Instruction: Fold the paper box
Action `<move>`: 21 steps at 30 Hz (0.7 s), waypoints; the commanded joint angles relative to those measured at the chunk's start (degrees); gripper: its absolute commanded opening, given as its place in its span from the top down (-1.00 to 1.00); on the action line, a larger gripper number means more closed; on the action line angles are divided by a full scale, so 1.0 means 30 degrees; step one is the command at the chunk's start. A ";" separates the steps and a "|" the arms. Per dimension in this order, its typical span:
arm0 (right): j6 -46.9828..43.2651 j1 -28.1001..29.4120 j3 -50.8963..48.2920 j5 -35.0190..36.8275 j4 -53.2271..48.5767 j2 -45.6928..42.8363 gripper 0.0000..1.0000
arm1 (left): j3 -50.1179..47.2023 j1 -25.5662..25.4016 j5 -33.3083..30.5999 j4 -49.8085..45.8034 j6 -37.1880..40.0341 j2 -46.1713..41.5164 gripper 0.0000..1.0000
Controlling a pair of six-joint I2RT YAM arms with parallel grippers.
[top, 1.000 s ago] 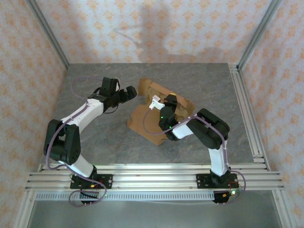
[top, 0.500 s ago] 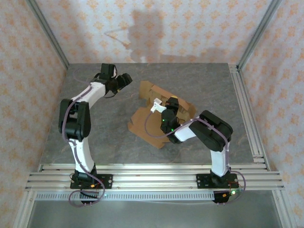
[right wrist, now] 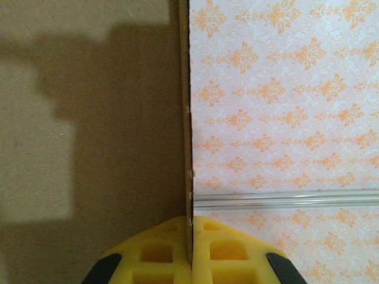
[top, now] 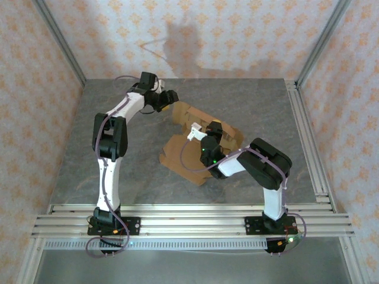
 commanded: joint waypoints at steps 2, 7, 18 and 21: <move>0.0865 0.0143 0.0176 -0.0233 -0.0259 0.0078 1.00 | 0.0821 -0.0684 0.1268 -0.2011 0.1325 0.0591 -0.35; 0.1245 0.0096 0.0137 -0.0276 -0.0540 0.0036 1.00 | -0.1242 -0.0773 0.1349 -0.0577 0.1037 -0.0703 -0.35; 0.1551 0.0026 0.0730 -0.0377 -0.1087 0.0271 1.00 | -0.7298 -0.0769 0.0404 0.2830 0.0446 -0.4750 -0.39; 0.1634 0.0026 0.0822 -0.0403 -0.1206 0.0297 1.00 | -0.8636 -0.0860 0.0347 0.3834 0.0203 -0.5411 -0.41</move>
